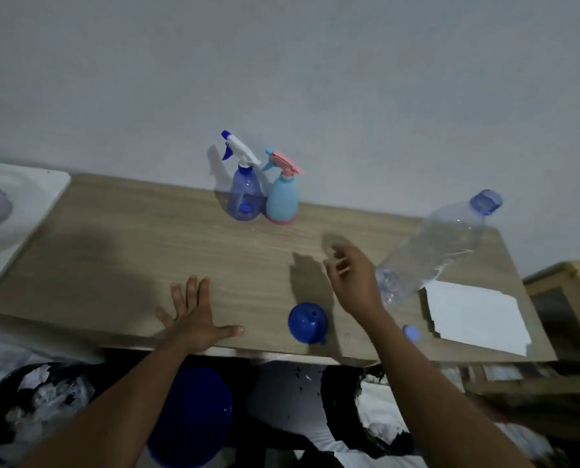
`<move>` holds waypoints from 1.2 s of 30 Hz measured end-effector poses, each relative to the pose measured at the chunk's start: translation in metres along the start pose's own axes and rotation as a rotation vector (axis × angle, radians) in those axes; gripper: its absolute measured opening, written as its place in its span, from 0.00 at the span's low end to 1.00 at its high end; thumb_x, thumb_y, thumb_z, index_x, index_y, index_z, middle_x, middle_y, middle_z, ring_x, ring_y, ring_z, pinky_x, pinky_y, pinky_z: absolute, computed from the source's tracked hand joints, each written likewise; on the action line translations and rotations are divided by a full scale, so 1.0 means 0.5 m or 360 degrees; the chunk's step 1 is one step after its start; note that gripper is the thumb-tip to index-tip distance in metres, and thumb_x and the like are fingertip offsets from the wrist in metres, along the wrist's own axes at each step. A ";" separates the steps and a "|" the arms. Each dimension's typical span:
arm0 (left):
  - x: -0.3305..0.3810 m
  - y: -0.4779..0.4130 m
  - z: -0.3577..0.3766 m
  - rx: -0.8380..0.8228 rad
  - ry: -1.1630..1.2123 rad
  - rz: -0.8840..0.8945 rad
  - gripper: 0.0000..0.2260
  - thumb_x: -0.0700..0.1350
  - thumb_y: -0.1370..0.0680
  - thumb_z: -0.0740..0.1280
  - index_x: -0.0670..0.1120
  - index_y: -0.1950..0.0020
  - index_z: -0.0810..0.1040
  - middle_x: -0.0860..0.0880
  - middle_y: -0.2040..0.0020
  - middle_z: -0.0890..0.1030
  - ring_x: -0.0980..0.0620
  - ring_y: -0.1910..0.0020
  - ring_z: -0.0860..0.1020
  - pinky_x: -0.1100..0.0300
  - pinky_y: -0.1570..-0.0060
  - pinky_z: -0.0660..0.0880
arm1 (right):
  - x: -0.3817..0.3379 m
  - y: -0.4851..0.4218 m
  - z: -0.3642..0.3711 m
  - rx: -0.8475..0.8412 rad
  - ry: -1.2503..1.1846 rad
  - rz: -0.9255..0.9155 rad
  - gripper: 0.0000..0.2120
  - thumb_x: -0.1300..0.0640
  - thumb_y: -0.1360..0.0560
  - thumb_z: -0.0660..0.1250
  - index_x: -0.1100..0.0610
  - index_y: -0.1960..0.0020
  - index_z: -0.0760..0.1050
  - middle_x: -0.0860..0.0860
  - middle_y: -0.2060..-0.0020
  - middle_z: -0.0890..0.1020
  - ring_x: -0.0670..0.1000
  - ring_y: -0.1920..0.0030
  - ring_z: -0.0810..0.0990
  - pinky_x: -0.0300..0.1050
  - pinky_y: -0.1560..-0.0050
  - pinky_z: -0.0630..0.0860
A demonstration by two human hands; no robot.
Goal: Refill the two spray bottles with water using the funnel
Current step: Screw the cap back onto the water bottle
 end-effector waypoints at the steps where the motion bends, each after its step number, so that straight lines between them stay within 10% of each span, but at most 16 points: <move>1: -0.002 -0.002 -0.001 0.0027 0.0027 0.0001 0.66 0.82 0.45 0.65 0.56 0.23 0.29 0.53 0.23 0.25 0.44 0.25 0.24 0.30 0.29 0.33 | 0.043 0.056 -0.018 -0.0024 0.0070 0.0069 0.12 0.59 0.23 0.71 0.59 0.40 0.79 0.51 0.52 0.81 0.48 0.59 0.77 0.48 0.56 0.78; 6: 0.065 -0.004 -0.022 0.0187 0.0195 0.0032 0.56 0.70 0.35 0.72 0.53 0.19 0.44 0.47 0.18 0.43 0.40 0.20 0.41 0.38 0.24 0.49 | 0.253 0.216 -0.175 0.0129 0.0384 0.0445 0.10 0.63 0.23 0.69 0.59 0.43 0.81 0.58 0.48 0.80 0.60 0.49 0.80 0.50 0.49 0.76; 10: 0.265 0.044 -0.085 0.0533 0.0402 0.0337 0.49 0.71 0.37 0.67 0.52 0.21 0.58 0.48 0.22 0.65 0.46 0.25 0.65 0.44 0.28 0.65 | 0.359 0.217 -0.178 -0.0312 0.0564 0.0594 0.19 0.64 0.23 0.64 0.55 0.33 0.77 0.58 0.41 0.74 0.62 0.42 0.77 0.53 0.43 0.76; 17: 0.640 0.168 -0.094 0.0484 0.0859 0.0968 0.40 0.50 0.31 0.80 0.51 0.24 0.65 0.54 0.27 0.70 0.56 0.30 0.69 0.64 0.35 0.65 | 0.387 0.209 -0.171 -0.0479 0.0590 0.0442 0.09 0.59 0.18 0.60 0.56 0.42 0.76 0.56 0.46 0.75 0.58 0.52 0.80 0.54 0.49 0.78; 26: 0.789 0.221 -0.109 0.0579 0.1052 0.1068 0.40 0.52 0.34 0.82 0.53 0.25 0.67 0.56 0.33 0.75 0.55 0.39 0.77 0.50 0.40 0.78 | 0.159 -0.001 -0.513 0.0204 -0.0350 0.0042 0.13 0.59 0.21 0.69 0.57 0.37 0.78 0.53 0.42 0.81 0.49 0.53 0.82 0.30 0.54 0.77; 36: 0.788 0.238 -0.114 0.0616 0.1246 0.1004 0.36 0.43 0.31 0.80 0.57 0.28 0.70 0.51 0.36 0.77 0.49 0.43 0.81 0.48 0.47 0.83 | -0.095 -0.090 -0.559 -0.0319 -0.0110 -0.0641 0.16 0.55 0.20 0.68 0.52 0.33 0.77 0.45 0.39 0.80 0.42 0.46 0.81 0.39 0.43 0.78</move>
Point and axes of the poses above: each hand's wrist, its own y-axis away from the middle knuckle, its own z-axis out of the palm, x = y × z, the point moved 10 cm from there along -y, towards the middle knuckle
